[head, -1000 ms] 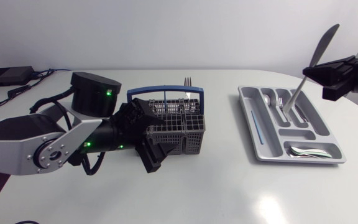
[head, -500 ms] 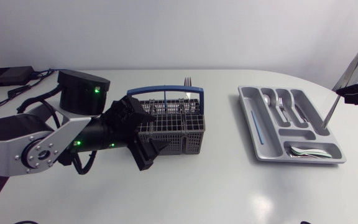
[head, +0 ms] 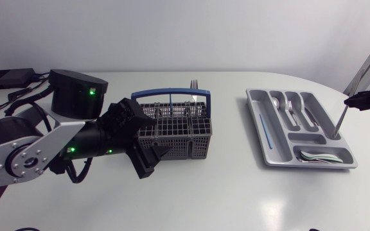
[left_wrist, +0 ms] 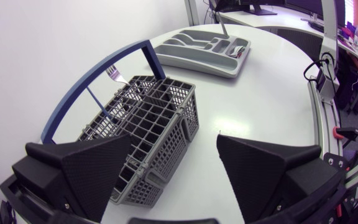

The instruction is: Unload the cutlery basket into the drawer organizer.

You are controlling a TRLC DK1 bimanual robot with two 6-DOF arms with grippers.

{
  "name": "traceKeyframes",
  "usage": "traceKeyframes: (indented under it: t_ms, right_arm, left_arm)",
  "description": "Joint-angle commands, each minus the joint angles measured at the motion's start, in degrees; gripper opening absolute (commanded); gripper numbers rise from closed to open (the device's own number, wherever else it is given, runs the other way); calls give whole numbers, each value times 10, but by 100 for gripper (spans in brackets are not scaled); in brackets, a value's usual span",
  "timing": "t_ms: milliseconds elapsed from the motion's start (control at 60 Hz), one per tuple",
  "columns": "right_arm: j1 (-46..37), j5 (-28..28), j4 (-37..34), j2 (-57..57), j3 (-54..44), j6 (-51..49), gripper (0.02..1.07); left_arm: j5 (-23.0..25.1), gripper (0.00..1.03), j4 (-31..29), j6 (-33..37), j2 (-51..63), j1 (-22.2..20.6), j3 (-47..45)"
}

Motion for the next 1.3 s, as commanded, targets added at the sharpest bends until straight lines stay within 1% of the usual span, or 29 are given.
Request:
traceKeyframes:
  t_ms: [0, 167, 300, 400, 633, 950, 1117, 1283]
  right_arm:
    - [0, 5, -5, 21, 25, 2, 8]
    - [12, 24, -8, 60, 58, 15, 8]
    - [27, 37, -40, 98, 97, 20, 8]
    - [43, 50, -50, 119, 111, 27, 8]
    - [68, 90, -50, 179, 149, 50, 8]
    - [69, 140, -50, 289, 235, 70, 8]
    - [74, 167, -48, 320, 257, 81, 8]
    - [83, 184, -48, 323, 256, 82, 9]
  left_arm:
    - [-4, 95, -7, 5, -7, -8, -10]
    - [-16, 95, -11, 2, -14, -17, -12]
    - [-17, 95, -18, 3, -21, -16, -13]
    - [-17, 95, -22, 4, -27, -15, -14]
    - [-17, 95, -21, 6, -32, -11, -20]
    - [-17, 95, -9, 18, -50, -4, -46]
    - [-15, 95, -5, 27, -64, 5, -61]
    - [-14, 96, -4, 31, -84, 14, -73]
